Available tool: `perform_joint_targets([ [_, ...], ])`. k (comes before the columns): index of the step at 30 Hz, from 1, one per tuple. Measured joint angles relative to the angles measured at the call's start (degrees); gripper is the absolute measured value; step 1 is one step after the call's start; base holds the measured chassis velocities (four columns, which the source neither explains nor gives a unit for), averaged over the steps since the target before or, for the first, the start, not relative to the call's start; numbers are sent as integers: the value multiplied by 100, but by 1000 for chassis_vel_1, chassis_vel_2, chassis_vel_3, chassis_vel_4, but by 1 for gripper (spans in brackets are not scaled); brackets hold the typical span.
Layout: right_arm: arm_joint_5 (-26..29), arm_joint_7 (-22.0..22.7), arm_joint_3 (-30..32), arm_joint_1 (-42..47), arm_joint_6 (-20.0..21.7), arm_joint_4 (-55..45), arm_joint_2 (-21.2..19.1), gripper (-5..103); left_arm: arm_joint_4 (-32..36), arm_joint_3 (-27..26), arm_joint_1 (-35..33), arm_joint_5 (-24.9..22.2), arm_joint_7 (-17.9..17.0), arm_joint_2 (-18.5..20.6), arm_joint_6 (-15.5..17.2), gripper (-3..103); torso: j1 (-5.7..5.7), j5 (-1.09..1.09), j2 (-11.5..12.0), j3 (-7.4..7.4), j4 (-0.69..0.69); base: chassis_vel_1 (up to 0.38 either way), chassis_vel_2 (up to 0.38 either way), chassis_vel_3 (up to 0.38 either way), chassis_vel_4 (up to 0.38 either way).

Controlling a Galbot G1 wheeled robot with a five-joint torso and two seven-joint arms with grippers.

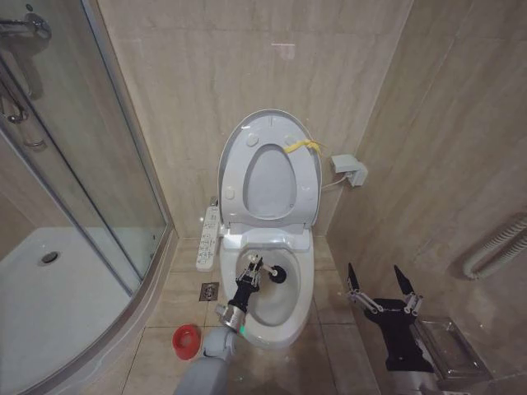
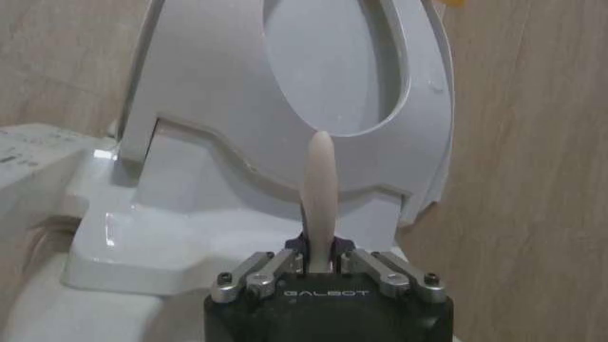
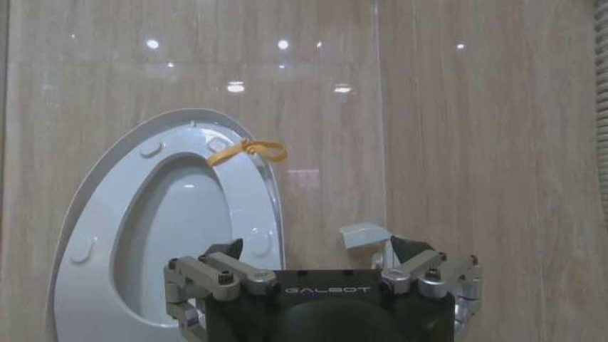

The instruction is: Open the toilet lid, clean the toilet bowl with a toilet brush, close the toilet lid, and flush.

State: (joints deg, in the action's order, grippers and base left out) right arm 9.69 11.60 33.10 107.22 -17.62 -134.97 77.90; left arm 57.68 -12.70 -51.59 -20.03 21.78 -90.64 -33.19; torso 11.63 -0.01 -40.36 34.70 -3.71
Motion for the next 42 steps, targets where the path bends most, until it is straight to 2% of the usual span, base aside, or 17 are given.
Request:
perform_joint_targets([
  [3,0,0,0,0,0,0,0,100,56,68,18,-450,36,45,127,16,0,1,0,0,2,0,0,0,0],
  [7,0,0,0,0,0,0,0,100,735,299,-62,-2379,51,149,791,16,0,1,0,0,3,0,0,0,0],
  [8,0,0,0,0,0,0,0,100,735,299,-62,-2379,51,149,791,16,0,1,0,0,3,0,0,0,0],
  [10,0,0,0,0,0,0,0,100,1009,375,-81,-2897,-10,229,1001,16,0,1,0,0,4,0,0,0,0],
  [13,0,0,0,0,0,0,0,100,980,378,-53,-2776,-31,284,1014,16,0,1,0,-1,4,0,0,0,0],
  [15,0,0,0,0,0,0,0,100,660,321,22,-2038,62,344,839,16,0,1,0,0,3,0,0,0,0],
  [16,0,0,0,0,0,0,0,100,660,321,22,-2038,62,344,839,16,0,1,0,0,3,0,0,0,0],
  [19,0,0,0,0,0,0,0,100,296,220,63,-1070,179,390,602,16,0,1,0,-1,5,0,0,0,0],
  [20,0,0,0,0,0,0,0,100,296,220,63,-1070,179,390,602,16,0,1,0,-1,5,0,0,0,0],
  [23,0,0,0,0,0,0,0,100,48,83,116,-16,170,335,276,16,0,2,0,-1,4,0,0,0,0],
  [24,0,0,0,0,0,0,0,100,48,83,116,-16,170,335,276,16,0,2,0,-1,4,0,0,0,0],
  [27,0,0,0,0,0,0,0,100,20,17,138,752,128,299,74,16,0,1,0,-1,2,0,0,0,0],
  [32,0,0,0,0,0,0,0,100,32,86,138,577,33,336,145,16,0,1,0,-1,3,0,0,0,0],
  [34,0,0,0,0,0,0,0,100,20,203,168,-196,-161,355,484,16,0,2,0,-1,6,0,0,0,0],
  [35,0,0,0,0,0,0,0,100,-12,219,192,-365,-193,354,558,16,0,2,0,-1,5,0,0,0,0],
  [37,0,0,0,0,0,0,0,100,345,281,143,-1203,-171,416,683,16,0,2,0,-1,3,0,0,0,0],
  [42,0,0,0,0,0,0,0,100,343,292,148,-1179,-297,444,729,16,0,0,0,-1,1,0,0,0,0],
])
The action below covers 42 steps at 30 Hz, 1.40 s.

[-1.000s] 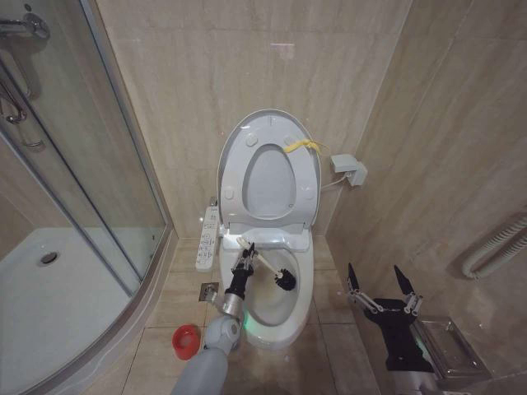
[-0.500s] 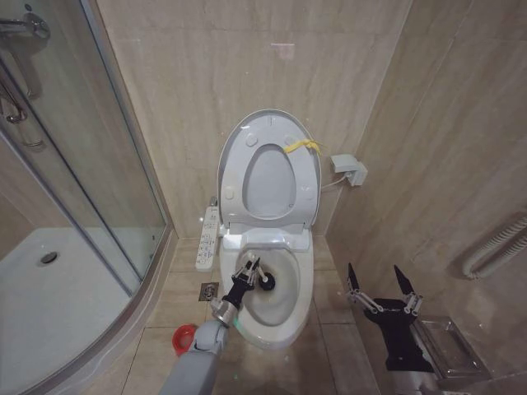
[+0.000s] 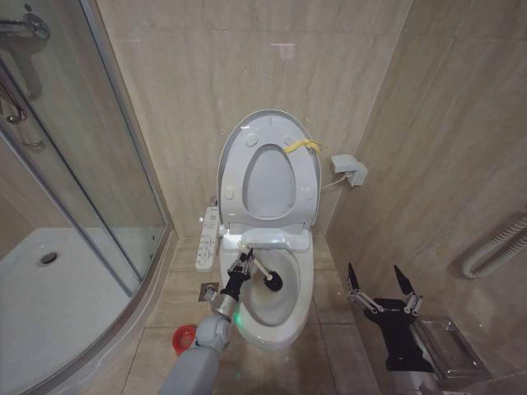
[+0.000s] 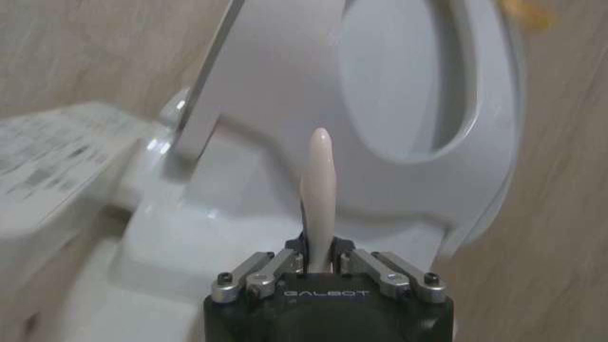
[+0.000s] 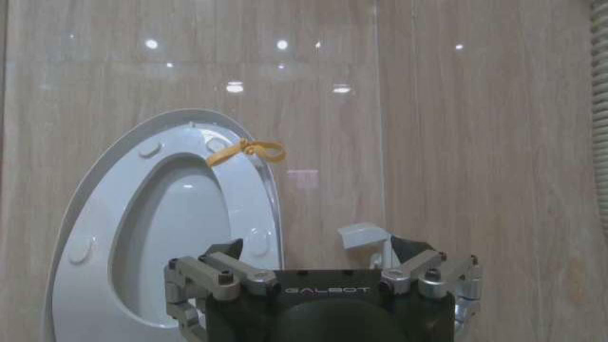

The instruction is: Open the toilet lid, clean the toilet bowl with a toilet brush, close the toilet lid, and flush.

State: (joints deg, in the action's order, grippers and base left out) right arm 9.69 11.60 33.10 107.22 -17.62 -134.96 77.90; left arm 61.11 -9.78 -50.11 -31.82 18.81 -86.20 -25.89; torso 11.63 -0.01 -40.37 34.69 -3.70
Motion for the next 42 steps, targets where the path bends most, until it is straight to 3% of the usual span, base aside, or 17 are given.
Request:
perform_joint_targets([
  [3,0,0,0,0,0,0,0,100,-362,-51,35,441,-158,28,27,16,0,3,0,0,5,0,0,0,0],
  [5,0,0,0,0,0,0,0,100,-360,-44,20,401,-154,48,32,16,0,2,0,0,6,0,0,0,0],
  [8,0,0,0,0,0,0,0,100,-190,-17,10,13,-79,50,29,16,0,1,0,1,5,0,0,0,0],
  [11,0,0,0,0,0,0,0,100,145,107,114,-868,-53,-24,56,16,0,0,0,0,-1,0,0,0,0],
  [19,0,0,0,0,0,0,0,100,-633,195,411,-1144,93,-205,-183,16,0,1,0,0,4,0,0,0,0],
  [21,0,0,0,0,0,0,0,100,-697,200,414,-1142,104,-227,-205,16,0,1,0,0,5,0,0,0,0],
  [24,0,0,0,0,0,0,0,100,-870,162,407,-680,183,-255,-274,16,-1,4,-1,-1,5,0,0,0,0],
  [27,0,0,0,0,0,-1,0,100,-836,168,356,-553,237,-209,-271,16,-1,2,-1,-1,5,0,0,0,0],
  [29,0,0,0,0,0,0,0,100,-512,276,185,-1028,272,-142,-75,16,0,2,-1,0,5,0,0,0,0],
  [30,0,0,0,0,0,0,0,100,-512,276,185,-1028,272,-142,-75,16,0,2,-1,0,5,0,0,0,0],
  [33,0,0,0,0,0,0,0,100,203,425,-102,-2014,249,-74,318,16,0,1,0,0,2,0,0,0,0],
  [37,0,0,0,0,0,0,0,100,699,457,-254,-2513,220,18,493,16,0,1,0,0,2,0,0,0,0],
  [39,0,0,0,0,0,0,0,100,727,440,-258,-2536,215,29,502,16,0,1,0,0,2,0,0,0,0],
  [42,0,0,0,0,0,-1,0,100,504,378,-193,-2192,259,37,431,17,0,0,0,0,1,0,0,0,0],
])
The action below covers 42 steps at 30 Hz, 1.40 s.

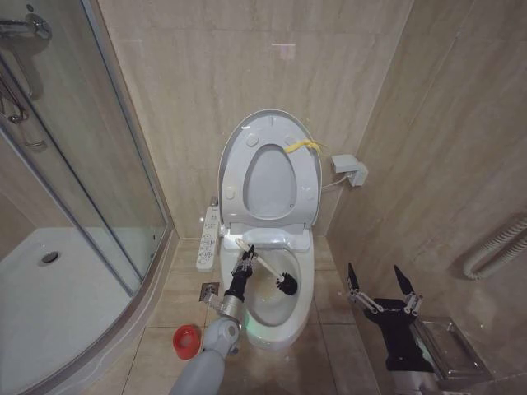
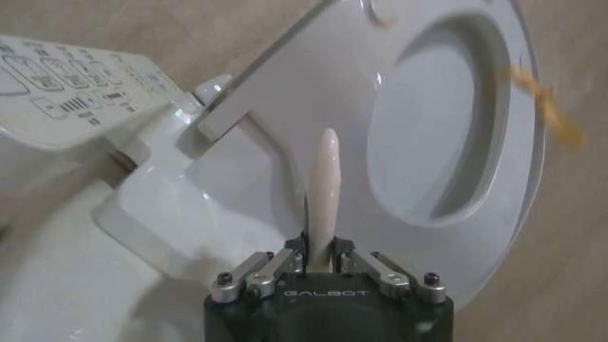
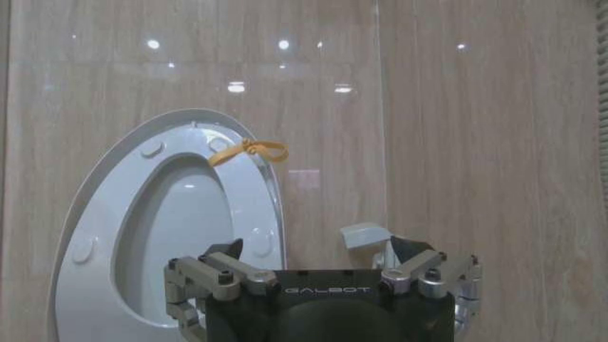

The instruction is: Open the toilet lid, clean the toilet bowl with a toilet brush, close the toilet lid, and flush.

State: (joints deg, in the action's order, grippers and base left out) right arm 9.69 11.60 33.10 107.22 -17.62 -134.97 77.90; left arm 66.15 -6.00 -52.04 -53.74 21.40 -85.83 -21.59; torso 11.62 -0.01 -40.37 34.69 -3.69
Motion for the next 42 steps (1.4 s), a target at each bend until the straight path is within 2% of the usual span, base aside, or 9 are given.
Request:
perform_joint_targets([
  [4,0,0,0,0,0,0,0,100,-1026,-171,297,1672,264,-29,-498,17,0,2,0,-2,7,0,0,0,0],
  [10,0,0,0,0,0,0,0,100,-1342,-303,455,3058,282,-129,-1014,16,-1,0,-1,-2,2,0,0,0,0],
  [14,0,0,0,0,0,0,0,100,-1378,-333,546,3502,178,-209,-1211,17,0,0,-1,0,-3,0,0,0,0],
  [29,0,0,0,0,0,0,0,100,-1732,-338,843,3271,-33,-401,-1670,15,0,8,1,2,11,0,0,0,0],
  [33,0,0,0,0,0,0,0,100,-1761,-312,906,3178,-118,-499,-1770,15,0,0,0,-1,-4,0,0,0,0],
  [36,0,0,0,0,0,0,0,100,-1711,-217,887,2633,-136,-527,-1729,16,1,2,0,0,-2,0,0,0,0],
  [38,0,0,0,0,0,0,0,100,-1669,-83,864,1624,-147,-583,-1625,16,1,0,1,0,0,0,0,0,0],
  [39,0,0,0,0,0,0,0,100,-1669,-83,864,1624,-147,-583,-1625,16,1,0,1,0,0,0,0,0,0],
  [42,0,0,0,0,0,0,0,100,-1532,-37,759,597,-143,-634,-1358,16,1,-2,2,1,0,0,0,0,0],
])
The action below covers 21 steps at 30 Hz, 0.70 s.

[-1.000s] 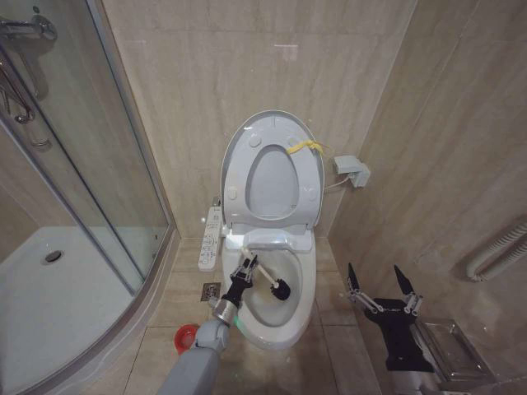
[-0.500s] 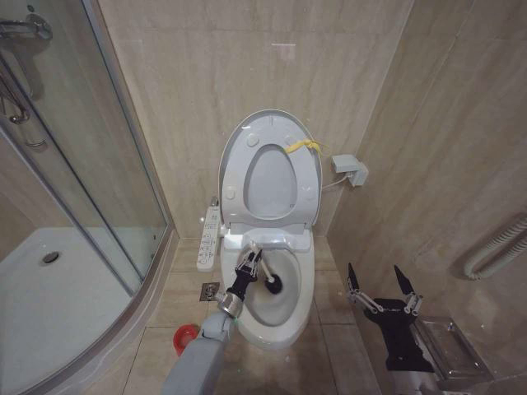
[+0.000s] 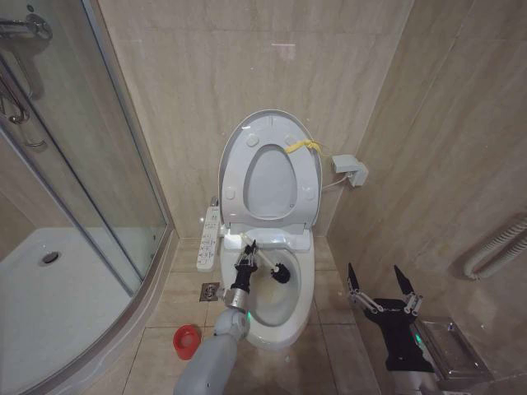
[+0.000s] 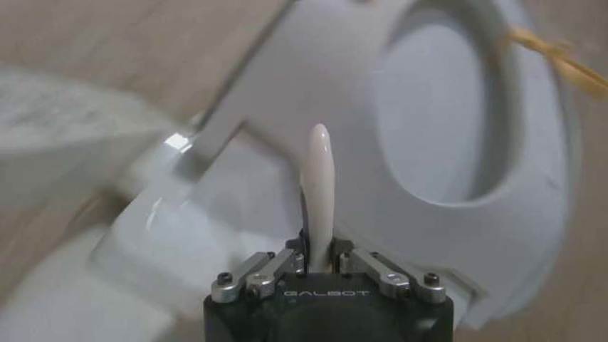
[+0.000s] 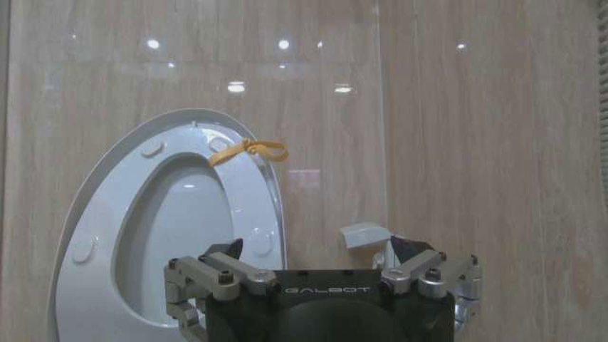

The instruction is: Open the toilet lid, clean the toilet bowl with a toilet brush, close the toilet lid, and flush.

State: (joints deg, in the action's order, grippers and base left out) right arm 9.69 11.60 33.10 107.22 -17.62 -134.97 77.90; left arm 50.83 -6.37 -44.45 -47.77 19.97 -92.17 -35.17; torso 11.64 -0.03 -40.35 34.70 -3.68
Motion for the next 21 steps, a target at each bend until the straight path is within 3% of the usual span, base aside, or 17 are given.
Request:
perform_joint_targets([
  [3,0,0,0,0,0,0,0,100,88,-13,-89,-76,21,23,101,16,0,0,0,0,1,0,0,0,0],
  [5,0,0,0,0,0,0,0,100,65,-85,-107,425,138,106,73,16,-1,4,-2,-2,1,0,0,0,0],
  [6,0,0,0,0,0,0,0,100,65,-85,-107,425,138,106,73,16,-1,4,-2,-2,1,0,0,0,0],
  [9,0,1,0,0,0,0,0,100,-129,-323,-107,1601,321,273,-97,16,-3,11,-3,-3,7,0,0,0,0],
  [10,0,1,0,0,0,0,0,100,-129,-323,-107,1601,321,273,-97,16,-3,11,-3,-3,7,0,0,0,0],
  [12,0,-1,0,0,0,0,-1,100,-144,-362,-109,2005,341,289,-171,16,4,-12,2,3,4,0,0,0,0],
  [13,0,0,0,0,0,0,1,100,-125,-399,-77,2197,347,302,-216,16,1,-1,1,0,-4,0,0,0,0],
  [14,0,-1,0,0,0,0,0,100,-121,-417,-71,2381,351,302,-266,16,0,8,1,0,-2,0,0,0,0],
  [18,0,0,0,0,0,0,0,100,-64,-449,-131,2851,285,290,-349,16,0,0,1,0,-1,0,0,0,0],
  [21,0,0,0,0,0,0,0,100,72,-423,-242,2869,110,322,-284,16,0,1,1,0,-1,0,0,0,0],
])
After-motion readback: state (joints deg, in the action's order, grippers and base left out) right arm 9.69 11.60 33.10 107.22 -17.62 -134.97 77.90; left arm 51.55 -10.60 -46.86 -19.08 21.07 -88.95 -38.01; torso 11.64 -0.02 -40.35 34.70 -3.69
